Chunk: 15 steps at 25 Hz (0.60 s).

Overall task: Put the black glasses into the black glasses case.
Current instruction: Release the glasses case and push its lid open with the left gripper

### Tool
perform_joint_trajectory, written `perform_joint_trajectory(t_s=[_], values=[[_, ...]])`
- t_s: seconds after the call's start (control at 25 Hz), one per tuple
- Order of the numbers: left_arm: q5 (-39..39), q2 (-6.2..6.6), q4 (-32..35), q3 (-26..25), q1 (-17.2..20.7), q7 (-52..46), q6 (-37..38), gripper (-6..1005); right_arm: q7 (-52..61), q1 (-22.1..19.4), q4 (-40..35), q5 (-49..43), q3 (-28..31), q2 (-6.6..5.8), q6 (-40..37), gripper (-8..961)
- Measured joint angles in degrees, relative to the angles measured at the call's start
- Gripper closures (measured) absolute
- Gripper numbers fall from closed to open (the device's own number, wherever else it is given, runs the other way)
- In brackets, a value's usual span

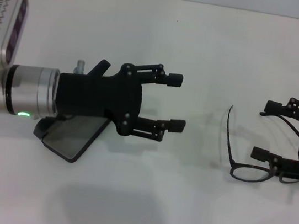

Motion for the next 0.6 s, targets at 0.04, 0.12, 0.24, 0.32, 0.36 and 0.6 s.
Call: perform_joint_trajectory(t_s=[0.04,0.12,0.24,0.32,0.36,0.6], values=[[-0.33,0.04,0.0,0.03,0.01,-0.12,0.01,151,-0.02,-0.1,0.0,0.0,0.09,0.0,0.0,114],[-0.74,0.09,0.0,0.08,0.06,-0.55,0.01,151,-0.02,-0.15,0.01,0.01,0.13,0.01,0.0,115],[-1.06,0.12,-0.05,0.12,0.03,-2.03,-0.03,151,-0.13,-0.2,0.0,0.02,0.15,0.07,0.0,116],[-1.44,0.11,-0.44,0.12,-0.05,-2.83,-0.07,151,-0.18,-0.2,0.0,0.04,0.16,0.13,0.0,117],[-1.83,0.07,-0.9,0.12,-0.11,-3.27,-0.08,151,-0.19,-0.2,0.0,0.06,0.16,0.15,0.0,118],[-3.89,-0.01,-9.69,1.76,-2.18,-14.59,-0.08,152,-0.19,0.21,0.0,0.26,0.16,0.17,-0.01,121]])
